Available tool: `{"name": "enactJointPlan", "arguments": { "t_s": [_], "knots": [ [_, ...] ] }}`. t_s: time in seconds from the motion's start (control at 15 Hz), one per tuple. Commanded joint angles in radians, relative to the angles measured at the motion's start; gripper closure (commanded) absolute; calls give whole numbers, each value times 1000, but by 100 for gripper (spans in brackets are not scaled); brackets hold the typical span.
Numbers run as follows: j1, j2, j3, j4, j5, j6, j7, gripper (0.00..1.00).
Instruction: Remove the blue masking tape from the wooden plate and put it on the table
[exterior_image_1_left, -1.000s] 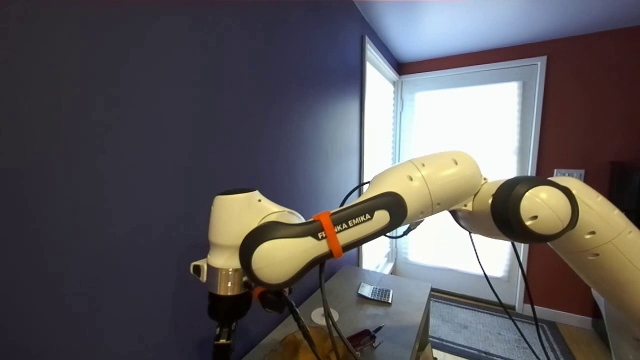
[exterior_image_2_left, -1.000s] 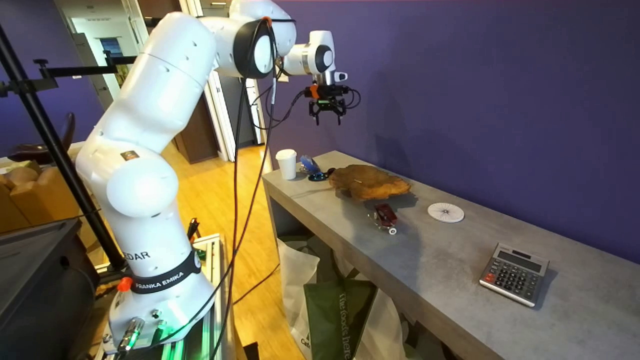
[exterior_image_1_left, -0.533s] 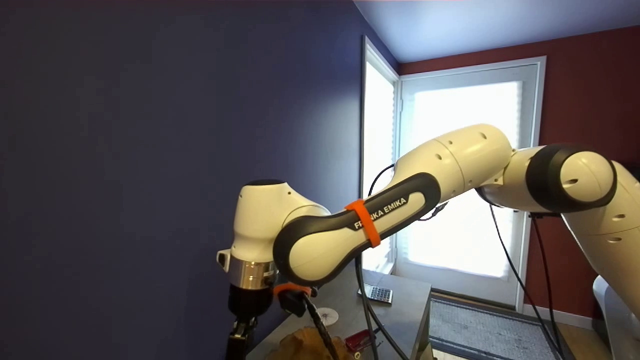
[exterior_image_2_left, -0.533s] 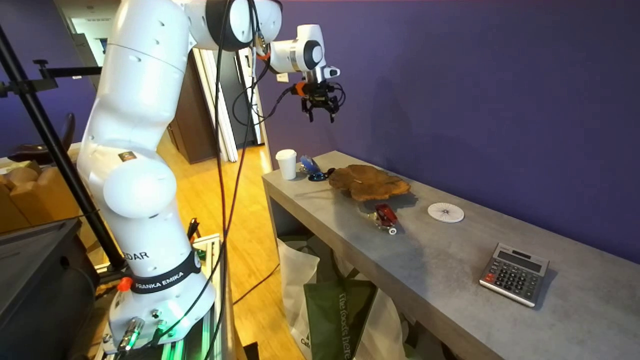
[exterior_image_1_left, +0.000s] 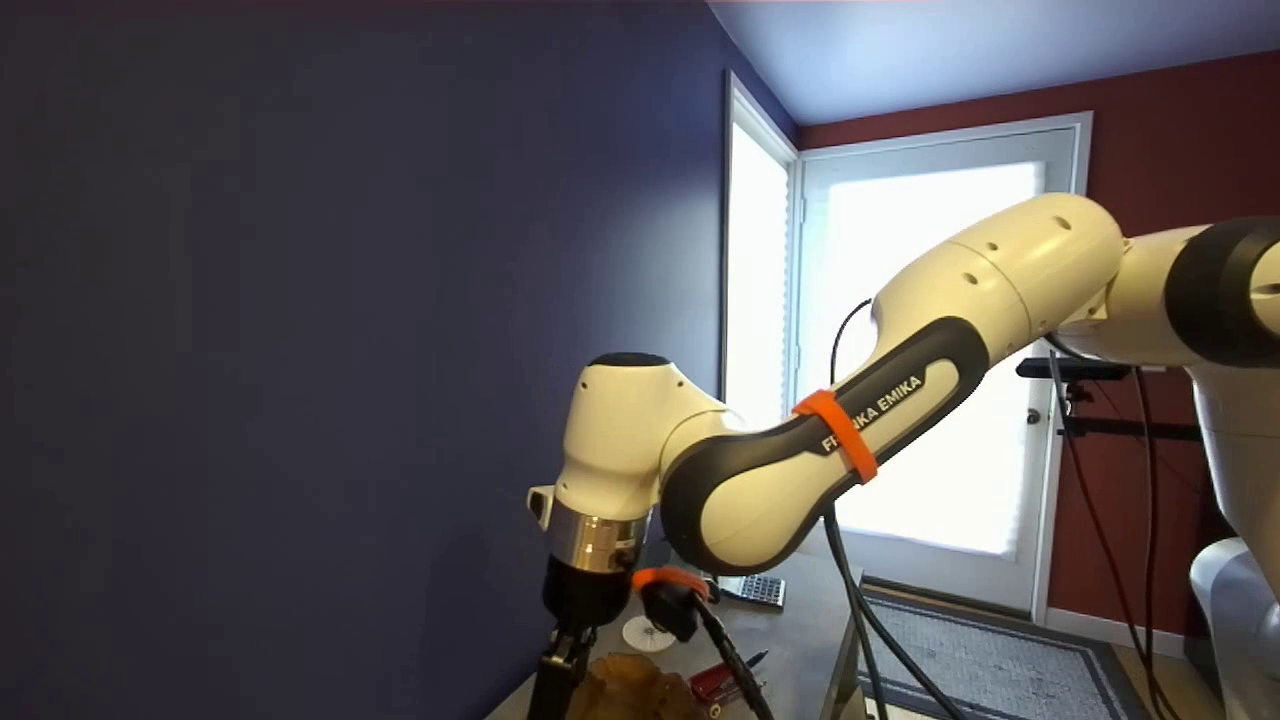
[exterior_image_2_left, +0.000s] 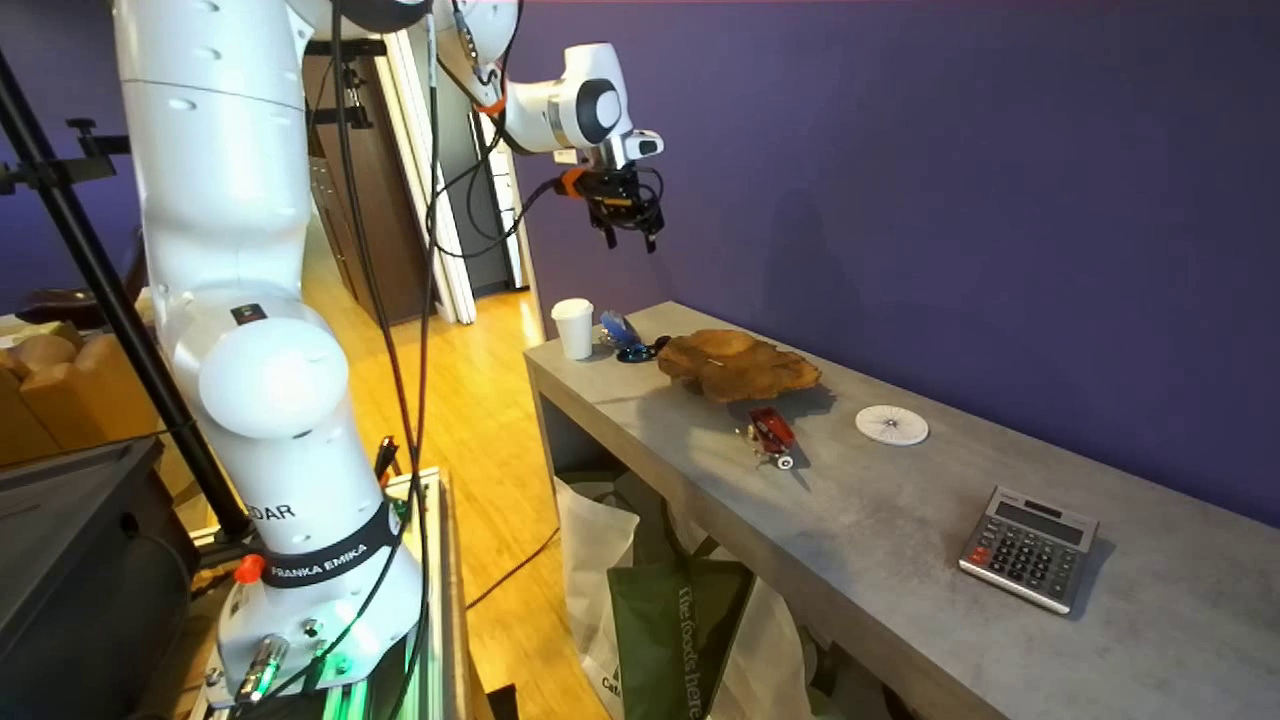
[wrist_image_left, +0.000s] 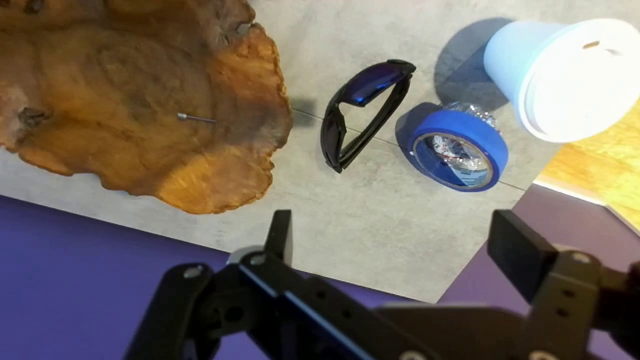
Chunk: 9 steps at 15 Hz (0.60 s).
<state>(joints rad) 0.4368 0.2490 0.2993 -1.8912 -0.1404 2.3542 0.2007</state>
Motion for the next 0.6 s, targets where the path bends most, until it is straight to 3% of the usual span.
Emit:
{"name": "enactJointPlan", "arguments": {
  "t_s": [0.0, 0.07, 0.13, 0.33, 0.53],
  "knots": [
    [-45, -183, 9, -241, 82, 113, 6, 0],
    [-60, -219, 14, -293, 115, 160, -25, 0],
    [-38, -106, 10, -148, 53, 79, 2, 0],
    [-59, -182, 14, -248, 80, 129, -7, 0],
    [-60, -196, 16, -263, 81, 132, -7, 0]
  ]
}}
